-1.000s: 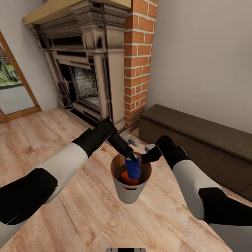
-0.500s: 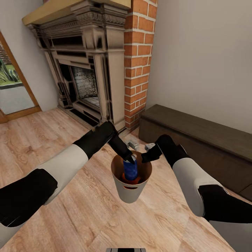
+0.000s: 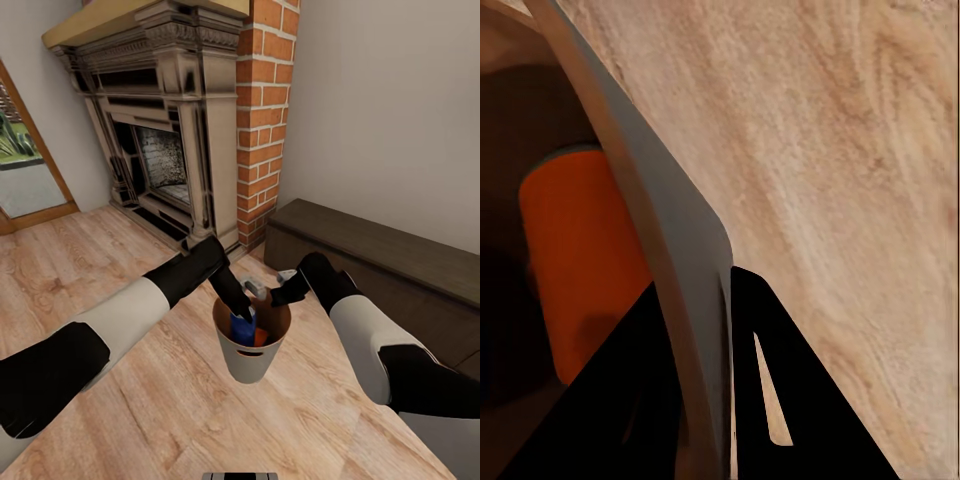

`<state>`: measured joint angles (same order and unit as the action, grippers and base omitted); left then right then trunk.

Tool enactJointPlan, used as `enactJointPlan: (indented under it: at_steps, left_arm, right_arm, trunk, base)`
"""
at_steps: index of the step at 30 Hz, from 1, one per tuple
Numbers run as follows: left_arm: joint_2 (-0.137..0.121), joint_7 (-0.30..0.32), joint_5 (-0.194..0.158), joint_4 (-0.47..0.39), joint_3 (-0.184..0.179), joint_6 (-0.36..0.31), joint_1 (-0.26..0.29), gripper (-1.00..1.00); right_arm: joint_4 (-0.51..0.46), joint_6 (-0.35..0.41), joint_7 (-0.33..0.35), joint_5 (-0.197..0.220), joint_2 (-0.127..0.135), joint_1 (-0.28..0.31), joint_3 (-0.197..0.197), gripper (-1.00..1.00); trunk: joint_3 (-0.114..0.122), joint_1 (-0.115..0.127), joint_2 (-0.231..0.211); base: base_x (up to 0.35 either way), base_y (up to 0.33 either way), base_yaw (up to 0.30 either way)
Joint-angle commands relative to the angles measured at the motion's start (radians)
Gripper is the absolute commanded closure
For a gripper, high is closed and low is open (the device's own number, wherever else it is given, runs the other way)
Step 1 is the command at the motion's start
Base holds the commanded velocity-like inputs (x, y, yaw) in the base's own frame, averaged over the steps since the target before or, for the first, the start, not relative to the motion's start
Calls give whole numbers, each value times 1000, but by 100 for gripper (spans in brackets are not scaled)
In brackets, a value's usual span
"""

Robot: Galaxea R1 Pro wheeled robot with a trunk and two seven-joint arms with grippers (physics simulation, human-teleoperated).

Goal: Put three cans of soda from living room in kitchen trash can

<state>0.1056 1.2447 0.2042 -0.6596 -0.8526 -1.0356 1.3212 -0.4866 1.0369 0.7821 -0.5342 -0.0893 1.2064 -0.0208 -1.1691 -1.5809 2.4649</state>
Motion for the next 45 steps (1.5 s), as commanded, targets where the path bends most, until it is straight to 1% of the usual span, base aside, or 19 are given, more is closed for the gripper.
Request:
enactJointPlan:
  at_steps: [1,4,5,16,20,22,23,25,26,28,29,31,35,38,41,42,43,44,45]
  left_arm:
    - [0,-1,0,0,-1,0,0,100]
    - [3,-4,0,-1,-3,2,-6,100]
    - [3,-5,0,-1,-3,2,-7,-100]
    - [-4,-3,-5,-13,-2,10,-11,-100]
    - [-13,7,-9,-88,4,13,-11,-100]
    - [-58,22,-13,-172,7,8,-12,-100]
    - [-121,45,-15,-285,11,-1,-13,-100]
    - [-195,85,-16,-403,30,-12,-14,-100]
    - [-248,116,-17,-468,66,-12,-14,-100]
    - [-293,139,-18,-518,123,-12,-14,-100]
    - [-330,155,-19,-554,185,-12,-14,-100]
    - [-365,164,-17,-580,234,-12,-14,-100]
    - [-488,148,-7,-712,344,-12,-63,-100]
    - [-506,-55,12,-762,450,-12,-232,-100]
    - [-494,-276,20,-780,488,-1,-370,-100]
    - [-467,-450,20,-785,534,46,-477,-100]
    - [-447,-535,19,-786,566,86,-530,-100]
    - [-391,-709,16,-787,655,218,-654,-100]
    - [-363,-785,16,-786,699,290,-714,-100]
  right_arm:
    - [0,10,5,26,0,1,3,100]
    - [1,10,4,26,-1,1,4,100]
    - [1,10,4,26,-1,1,4,100]
    - [12,10,3,26,3,1,5,100]
    - [18,10,3,26,4,1,7,100]
    - [30,10,3,27,7,1,8,100]
    - [45,10,3,27,10,1,8,100]
    - [55,10,3,28,13,1,9,100]
    - [58,10,3,28,14,1,9,100]
    - [61,10,2,28,15,1,10,100]
    - [62,10,3,28,17,1,10,100]
    - [63,10,3,28,20,1,11,100]
    - [65,10,4,29,32,0,11,100]
    - [64,10,13,32,47,-2,12,100]
    - [64,10,19,33,66,-3,13,100]
    - [63,10,22,35,81,-4,14,100]
    - [63,10,24,35,91,-4,14,100]
    - [63,10,33,36,116,-5,15,100]
    - [63,10,38,36,130,-6,15,100]
  trunk:
    - [0,0,0]
    - [0,0,0]
    - [0,0,0]
    - [0,0,0]
    - [0,0,0]
    - [0,0,0]
    - [0,0,0]
    - [0,0,0]
    - [0,0,0]
    - [0,0,0]
    - [0,0,0]
    - [0,0,0]
    - [0,0,0]
    - [0,0,0]
    - [0,0,0]
    - [0,0,0]
    - [0,0,0]
    - [0,0,0]
    - [0,0,0]
  base:
    - [0,0,0]
    - [0,0,0]
    - [0,0,0]
    - [0,0,0]
    - [0,0,0]
    - [0,0,0]
    - [0,0,0]
    - [0,0,0]
    - [0,0,0]
    - [0,0,0]
    - [0,0,0]
    - [0,0,0]
    - [0,0,0]
    - [0,0,0]
    - [0,0,0]
    - [0,0,0]
    - [0,0,0]
    - [0,0,0]
    - [0,0,0]
